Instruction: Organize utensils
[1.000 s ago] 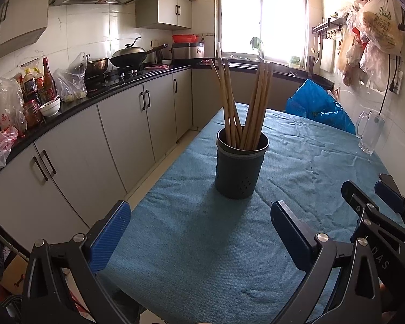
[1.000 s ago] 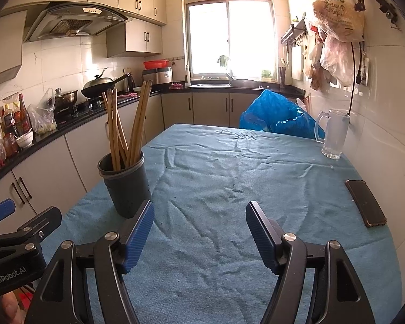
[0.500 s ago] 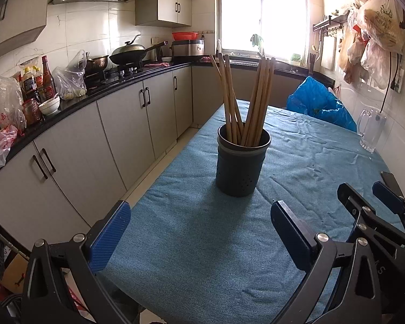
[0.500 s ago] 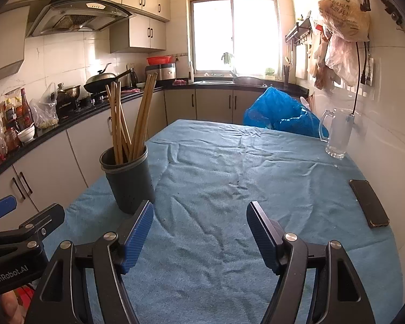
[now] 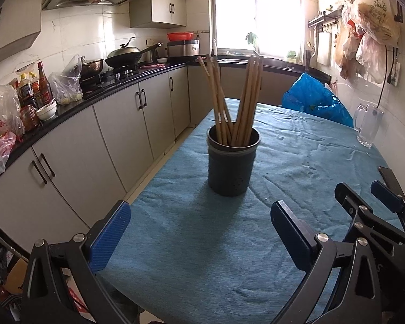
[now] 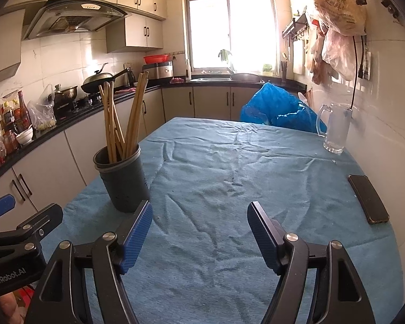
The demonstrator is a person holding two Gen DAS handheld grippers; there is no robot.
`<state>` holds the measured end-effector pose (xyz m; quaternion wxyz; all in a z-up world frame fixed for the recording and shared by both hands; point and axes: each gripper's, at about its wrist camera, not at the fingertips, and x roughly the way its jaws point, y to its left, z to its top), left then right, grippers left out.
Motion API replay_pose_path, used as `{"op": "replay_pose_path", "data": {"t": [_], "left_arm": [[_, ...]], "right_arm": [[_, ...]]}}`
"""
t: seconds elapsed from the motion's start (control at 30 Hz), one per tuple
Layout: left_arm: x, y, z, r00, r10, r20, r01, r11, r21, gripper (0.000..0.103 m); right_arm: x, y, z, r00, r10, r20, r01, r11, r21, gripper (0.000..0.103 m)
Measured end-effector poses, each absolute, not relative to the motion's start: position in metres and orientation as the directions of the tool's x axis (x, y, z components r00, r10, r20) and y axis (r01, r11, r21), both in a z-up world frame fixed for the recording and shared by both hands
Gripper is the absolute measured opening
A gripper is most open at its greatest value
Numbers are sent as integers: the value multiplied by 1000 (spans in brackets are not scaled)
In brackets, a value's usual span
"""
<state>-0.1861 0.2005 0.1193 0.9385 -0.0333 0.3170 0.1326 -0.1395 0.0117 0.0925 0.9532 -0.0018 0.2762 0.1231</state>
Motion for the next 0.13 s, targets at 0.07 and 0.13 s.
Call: {"op": "replay_pose_path", "data": {"t": [0.07, 0.13], "left_arm": [[-185, 196, 121, 765, 226, -603, -264, 964, 27, 103], [-183, 191, 123, 767, 218, -603, -252, 967, 29, 103]], "right_arm": [[-139, 7, 93, 818, 231, -527, -229, 971, 70, 79], [-138, 2, 93, 818, 227, -528, -221, 972, 75, 79]]}}
